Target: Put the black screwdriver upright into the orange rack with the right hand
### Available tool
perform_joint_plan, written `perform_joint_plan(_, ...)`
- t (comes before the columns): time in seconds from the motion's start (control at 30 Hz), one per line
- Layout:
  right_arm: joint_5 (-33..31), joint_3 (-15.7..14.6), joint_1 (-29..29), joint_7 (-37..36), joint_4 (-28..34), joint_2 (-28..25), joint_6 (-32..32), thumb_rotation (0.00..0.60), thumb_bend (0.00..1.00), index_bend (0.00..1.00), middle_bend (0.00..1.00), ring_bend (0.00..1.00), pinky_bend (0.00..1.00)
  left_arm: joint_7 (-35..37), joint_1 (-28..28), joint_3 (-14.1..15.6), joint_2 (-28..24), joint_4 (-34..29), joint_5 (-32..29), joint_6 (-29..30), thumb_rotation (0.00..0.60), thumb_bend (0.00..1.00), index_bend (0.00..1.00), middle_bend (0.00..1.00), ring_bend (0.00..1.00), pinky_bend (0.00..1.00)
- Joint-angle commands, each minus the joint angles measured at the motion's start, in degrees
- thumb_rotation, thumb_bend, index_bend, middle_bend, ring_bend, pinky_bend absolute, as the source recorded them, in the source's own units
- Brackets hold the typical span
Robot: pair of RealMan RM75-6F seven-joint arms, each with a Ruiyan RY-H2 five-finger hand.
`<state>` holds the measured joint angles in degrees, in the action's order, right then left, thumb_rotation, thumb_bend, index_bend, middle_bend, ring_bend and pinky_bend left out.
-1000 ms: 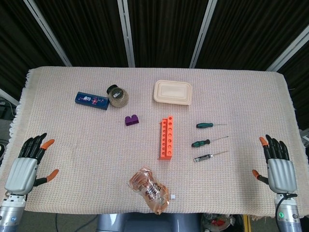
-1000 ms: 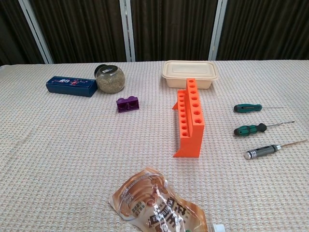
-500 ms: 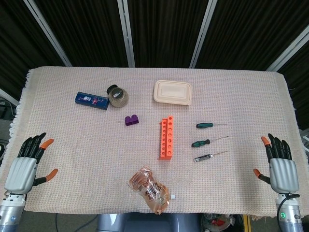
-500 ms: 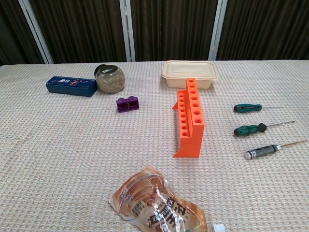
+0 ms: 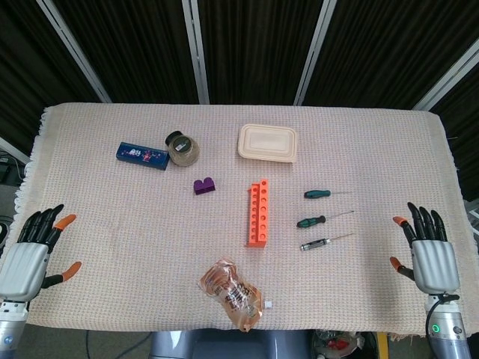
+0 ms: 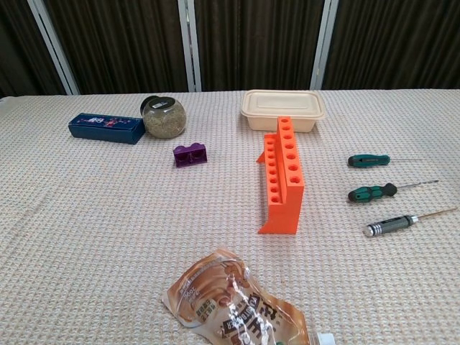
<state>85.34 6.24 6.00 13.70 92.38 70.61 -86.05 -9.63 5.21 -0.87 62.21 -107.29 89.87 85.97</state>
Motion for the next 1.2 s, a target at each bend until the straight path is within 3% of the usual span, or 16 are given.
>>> perform_joint_plan(0.03, 1.9, -0.2, 1.5, 5.6, 0.1, 0.1, 0.7, 0.6, 0.11, 0.29, 0.04, 0.0, 0.0, 0.1, 0.1, -0.4, -0.2, 0.2, -0.2, 0.3, 0.6, 0.19, 0.15, 0.0, 0.0, 0.0)
perform_joint_plan(0.37, 2.8, 0.0, 6.1, 17.3, 2.8, 1.6, 6.4, 0.6, 0.11, 0.35, 0.06, 0.0, 0.0, 0.1, 1.7, -2.1, -0.4, 0.8, -2.0, -1.5, 0.6, 0.19, 0.16, 0.0, 0.0, 0.0)
perform_joint_plan(0.63, 0.4, 0.4, 12.4, 25.7, 2.6, 6.6, 15.6, 0.6, 0.11, 0.38, 0.07, 0.0, 0.0, 0.4, 3.3, -3.3, -1.0, 1.1, -2.6, -2.7, 0.6, 0.19, 0.16, 0.0, 0.0, 0.0)
perform_joint_plan(1.2, -8.0, 0.7, 19.8, 35.0, 1.1, 12.4, 25.5, 0.6, 0.16, 0.45, 0.08, 0.0, 0.0, 0.8, 4.5, -4.1, -1.3, 1.9, -5.7, -4.6, 0.6, 0.19, 0.17, 0.0, 0.0, 0.0)
